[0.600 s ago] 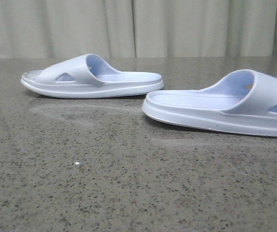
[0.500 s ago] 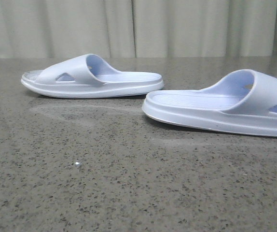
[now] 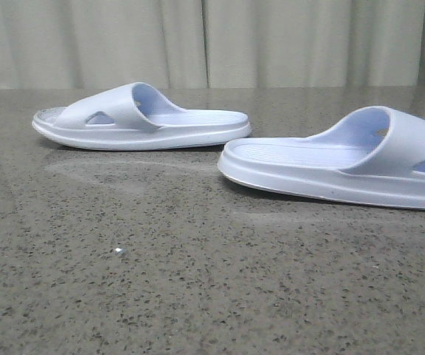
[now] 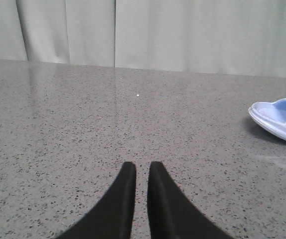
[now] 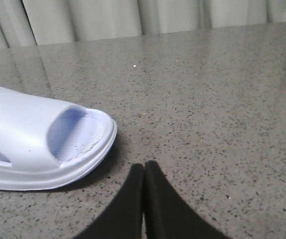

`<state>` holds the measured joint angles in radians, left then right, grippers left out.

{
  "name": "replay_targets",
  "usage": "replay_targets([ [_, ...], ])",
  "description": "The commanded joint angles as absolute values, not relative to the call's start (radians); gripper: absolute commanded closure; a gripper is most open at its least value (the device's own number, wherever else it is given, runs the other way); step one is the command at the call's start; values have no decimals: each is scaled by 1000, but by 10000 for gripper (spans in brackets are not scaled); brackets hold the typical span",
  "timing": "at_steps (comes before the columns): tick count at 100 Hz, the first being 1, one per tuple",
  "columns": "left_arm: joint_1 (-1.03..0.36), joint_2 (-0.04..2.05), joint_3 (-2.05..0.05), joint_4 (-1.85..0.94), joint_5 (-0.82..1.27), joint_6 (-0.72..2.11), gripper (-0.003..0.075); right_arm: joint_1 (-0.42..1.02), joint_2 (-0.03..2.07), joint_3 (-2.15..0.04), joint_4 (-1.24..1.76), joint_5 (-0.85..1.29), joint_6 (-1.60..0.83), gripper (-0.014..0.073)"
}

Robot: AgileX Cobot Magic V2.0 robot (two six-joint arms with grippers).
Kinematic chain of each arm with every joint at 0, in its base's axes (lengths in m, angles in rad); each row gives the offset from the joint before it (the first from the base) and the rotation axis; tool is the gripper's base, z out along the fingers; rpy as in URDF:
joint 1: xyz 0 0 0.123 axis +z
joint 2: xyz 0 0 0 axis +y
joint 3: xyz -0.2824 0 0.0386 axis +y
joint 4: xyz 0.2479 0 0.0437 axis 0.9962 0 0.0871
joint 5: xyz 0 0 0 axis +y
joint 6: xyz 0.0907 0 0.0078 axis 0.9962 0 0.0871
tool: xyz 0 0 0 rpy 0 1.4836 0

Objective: Insert blue slippers together front up

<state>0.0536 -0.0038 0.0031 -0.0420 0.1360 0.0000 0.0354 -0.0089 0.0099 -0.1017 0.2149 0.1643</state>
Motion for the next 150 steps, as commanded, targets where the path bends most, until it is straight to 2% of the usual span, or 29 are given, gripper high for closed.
replay_targets([
  [1, 49, -32, 12, -41, 60, -8, 705, 35, -31, 32, -114, 135, 159, 683],
  [30, 49, -32, 12, -41, 60, -8, 705, 35, -31, 32, -119, 129, 159, 683],
  [57, 49, -32, 12, -41, 58, -8, 705, 35, -31, 32, -95, -35, 159, 683],
  [81, 49, -32, 12, -75, 56, -8, 705, 35, -31, 32, -90, -79, 159, 683],
  [95, 49, -32, 12, -185, 38, -8, 705, 35, -31, 32, 31, -80, 159, 683],
  [111, 49, -32, 10, -483, -43, -8, 705, 35, -31, 30, 204, -84, 159, 683],
  [118, 49, -32, 1, -649, -48, -8, 705, 35, -31, 18, 334, -59, 159, 682],
  [126, 49, -32, -31, -686, -18, -8, 705, 35, -31, -15, 381, 0, 159, 678],
  [138, 49, -2, -128, -584, 95, 0, 705, 35, -3, -109, 321, 142, 159, 671],
  [150, 49, 130, -282, -440, 217, 0, 705, 35, 96, -233, 243, 285, 159, 671],
])
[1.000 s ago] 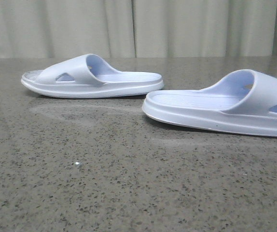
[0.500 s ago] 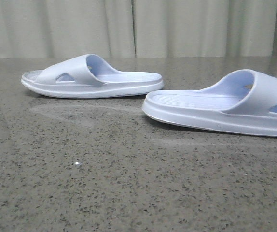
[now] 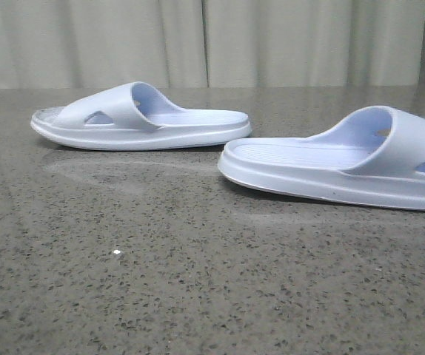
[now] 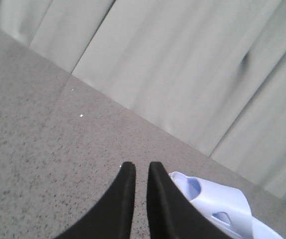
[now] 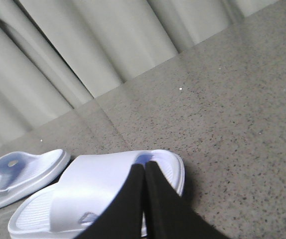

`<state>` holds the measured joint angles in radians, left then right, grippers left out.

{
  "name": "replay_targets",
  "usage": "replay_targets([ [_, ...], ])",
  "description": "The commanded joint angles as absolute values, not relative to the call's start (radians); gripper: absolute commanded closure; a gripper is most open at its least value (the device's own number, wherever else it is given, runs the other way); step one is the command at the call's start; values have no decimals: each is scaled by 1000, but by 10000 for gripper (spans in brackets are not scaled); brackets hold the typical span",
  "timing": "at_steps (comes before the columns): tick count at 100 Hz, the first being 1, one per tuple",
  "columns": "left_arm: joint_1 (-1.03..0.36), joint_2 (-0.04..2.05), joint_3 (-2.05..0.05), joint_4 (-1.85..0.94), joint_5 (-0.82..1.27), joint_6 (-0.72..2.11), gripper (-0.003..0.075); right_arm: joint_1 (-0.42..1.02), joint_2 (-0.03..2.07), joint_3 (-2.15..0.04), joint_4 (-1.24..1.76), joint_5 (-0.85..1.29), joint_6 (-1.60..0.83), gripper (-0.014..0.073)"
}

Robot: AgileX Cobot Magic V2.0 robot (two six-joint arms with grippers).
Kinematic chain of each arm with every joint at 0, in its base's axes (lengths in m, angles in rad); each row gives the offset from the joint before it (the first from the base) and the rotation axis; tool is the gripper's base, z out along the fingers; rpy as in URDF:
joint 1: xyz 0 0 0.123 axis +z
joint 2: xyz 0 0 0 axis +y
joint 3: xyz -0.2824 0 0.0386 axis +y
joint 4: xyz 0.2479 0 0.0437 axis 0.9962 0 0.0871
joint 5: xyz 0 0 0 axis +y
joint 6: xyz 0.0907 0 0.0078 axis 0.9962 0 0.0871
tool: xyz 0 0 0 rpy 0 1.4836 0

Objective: Insert blue slippers together front up

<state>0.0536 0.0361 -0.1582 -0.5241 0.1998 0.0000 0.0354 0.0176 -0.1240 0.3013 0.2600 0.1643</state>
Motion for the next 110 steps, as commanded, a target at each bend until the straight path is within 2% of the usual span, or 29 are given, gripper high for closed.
replay_targets([
  [1, 49, 141, -291, -432, 224, 0, 705, 35, 112, -247, 241, 297, 159, 671],
  [24, 49, 496, -554, -341, 448, 99, 705, 35, 431, -478, 70, 549, 159, 672],
  [46, 49, 627, -627, -395, 515, 154, 699, 36, 561, -570, 91, 627, 91, 666],
  [56, 49, 665, -627, -510, 535, 263, 634, 36, 580, -581, 134, 643, 53, 609],
  [64, 49, 699, -627, -617, 557, 368, 530, 36, 601, -583, 134, 645, 53, 515],
  [80, 49, 762, -627, -774, 579, 487, 388, 36, 666, -604, 134, 653, 42, 333],
  [87, 49, 786, -627, -815, 586, 529, 366, 36, 708, -626, 134, 660, 34, 304],
  [110, 49, 841, -627, -862, 602, 584, 366, 36, 857, -696, 155, 674, 0, 304],
])
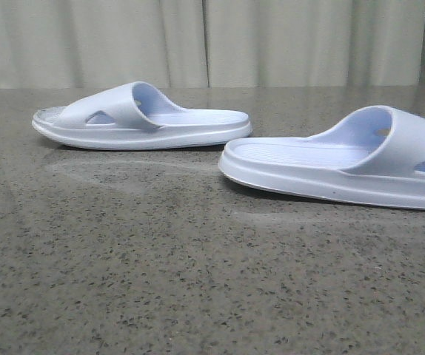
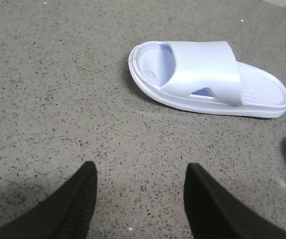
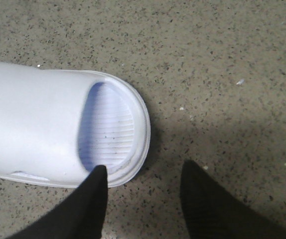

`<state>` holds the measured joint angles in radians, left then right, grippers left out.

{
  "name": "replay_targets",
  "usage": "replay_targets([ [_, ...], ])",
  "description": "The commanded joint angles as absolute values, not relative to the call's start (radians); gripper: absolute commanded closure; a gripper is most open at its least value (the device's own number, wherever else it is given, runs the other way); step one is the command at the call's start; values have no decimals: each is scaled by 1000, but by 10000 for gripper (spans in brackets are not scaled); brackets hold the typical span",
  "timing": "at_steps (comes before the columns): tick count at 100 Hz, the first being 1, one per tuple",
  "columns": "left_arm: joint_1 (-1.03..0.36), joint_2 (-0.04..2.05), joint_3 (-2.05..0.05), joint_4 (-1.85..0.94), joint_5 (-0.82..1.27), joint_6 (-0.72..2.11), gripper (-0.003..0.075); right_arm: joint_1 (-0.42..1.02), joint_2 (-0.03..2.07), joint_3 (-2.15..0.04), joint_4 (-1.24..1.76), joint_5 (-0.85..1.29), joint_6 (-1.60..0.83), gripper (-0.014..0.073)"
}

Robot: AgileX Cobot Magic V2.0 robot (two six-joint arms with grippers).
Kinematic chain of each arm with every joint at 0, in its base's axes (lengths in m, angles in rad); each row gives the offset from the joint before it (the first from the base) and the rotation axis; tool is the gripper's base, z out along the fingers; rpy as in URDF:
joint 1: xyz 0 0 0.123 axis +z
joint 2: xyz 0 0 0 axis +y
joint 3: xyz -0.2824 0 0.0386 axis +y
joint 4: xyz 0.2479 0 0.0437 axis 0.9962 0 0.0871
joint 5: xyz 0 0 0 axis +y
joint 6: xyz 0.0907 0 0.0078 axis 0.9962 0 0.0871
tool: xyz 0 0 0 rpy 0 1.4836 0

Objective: Insert blue slippers together front up

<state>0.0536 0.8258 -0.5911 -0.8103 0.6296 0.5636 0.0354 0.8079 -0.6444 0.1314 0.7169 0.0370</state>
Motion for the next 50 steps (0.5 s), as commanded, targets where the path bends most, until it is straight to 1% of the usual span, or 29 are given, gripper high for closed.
replay_targets([
  [1, 49, 843, -627, -862, 602, 586, 367, 36, 866, -699, 159, 674, 0, 304],
  [14, 49, 875, -627, -862, 604, 605, 367, 32, 935, -701, 224, 668, -67, 305],
  [23, 49, 896, -627, -862, 604, 610, 367, -2, 970, -701, 263, 657, -91, 305],
  [33, 49, 912, -627, -871, 604, 634, 367, -78, 992, -701, 348, 664, -185, 305],
  [50, 49, 936, -629, -917, 604, 686, 367, -263, 1053, -701, 646, 748, -485, 305],
])
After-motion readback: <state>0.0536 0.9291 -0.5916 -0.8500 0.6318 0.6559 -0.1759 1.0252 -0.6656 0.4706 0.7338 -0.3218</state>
